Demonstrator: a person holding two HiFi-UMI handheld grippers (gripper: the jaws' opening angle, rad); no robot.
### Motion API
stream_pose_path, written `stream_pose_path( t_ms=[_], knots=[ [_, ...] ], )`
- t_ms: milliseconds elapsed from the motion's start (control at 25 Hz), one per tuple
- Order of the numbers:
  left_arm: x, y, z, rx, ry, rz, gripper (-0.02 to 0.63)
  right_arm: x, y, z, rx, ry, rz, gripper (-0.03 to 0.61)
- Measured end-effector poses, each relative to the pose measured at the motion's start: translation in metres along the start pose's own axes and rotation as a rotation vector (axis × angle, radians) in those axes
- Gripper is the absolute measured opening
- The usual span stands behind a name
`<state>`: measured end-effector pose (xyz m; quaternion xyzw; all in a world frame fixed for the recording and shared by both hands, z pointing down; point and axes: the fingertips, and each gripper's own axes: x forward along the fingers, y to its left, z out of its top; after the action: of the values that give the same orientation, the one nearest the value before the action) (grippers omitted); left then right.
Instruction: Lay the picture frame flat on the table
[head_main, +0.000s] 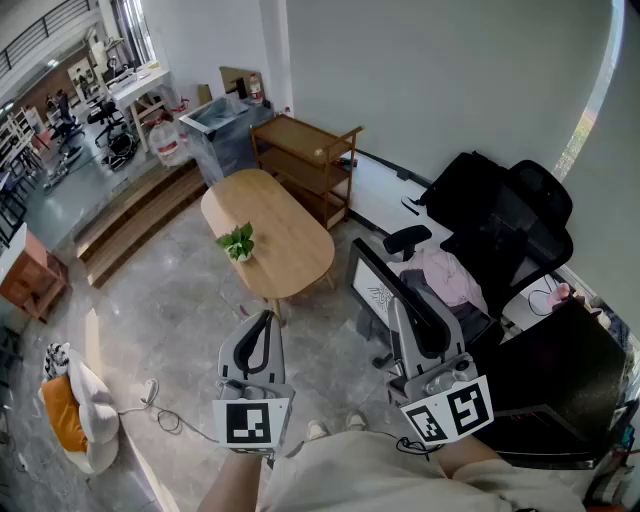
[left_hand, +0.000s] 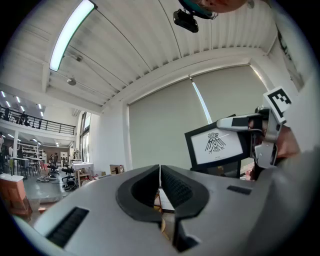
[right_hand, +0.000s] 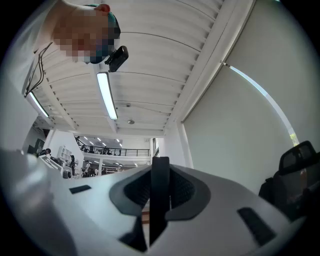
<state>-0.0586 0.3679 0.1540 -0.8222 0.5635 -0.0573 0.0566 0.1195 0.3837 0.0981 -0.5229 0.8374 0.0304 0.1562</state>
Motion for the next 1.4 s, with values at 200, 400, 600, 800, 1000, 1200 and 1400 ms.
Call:
stream_pose_path(
  t_ms=[200,400,600,800,1000,1200,1400],
  knots=[
    [0.005,-0.002,-0.004,0.008,0.004,-0.014,0.012,0.001,-0.007,-0.006,0.032,0.005,-0.009,0.049],
    [0.015,-0.008,-0.006,0.014,0.016,-0.022,0.012,0.003,-0.016,-0.008,0.032,0.012,-0.009,0.049],
    [0.029,-0.018,-0.008,0.018,0.030,-0.030,0.012,0.002,-0.030,-0.015,0.047,0.030,-0.007,0.049],
    [0.041,-0.032,-0.012,0.017,0.041,-0.023,0.012,-0.001,-0.047,-0.020,0.064,0.039,0.004,0.049],
    [0.052,-0.049,-0.015,0.010,0.052,-0.006,0.012,-0.003,-0.068,-0.022,0.074,0.044,0.023,0.049],
    [0.062,-0.065,-0.020,0.032,0.053,0.001,0.012,-0.007,-0.083,-0.026,0.096,0.036,0.048,0.049],
    [0.068,-0.072,-0.025,0.010,0.060,0.023,0.012,-0.005,-0.094,-0.031,0.096,0.041,0.063,0.049]
  ],
)
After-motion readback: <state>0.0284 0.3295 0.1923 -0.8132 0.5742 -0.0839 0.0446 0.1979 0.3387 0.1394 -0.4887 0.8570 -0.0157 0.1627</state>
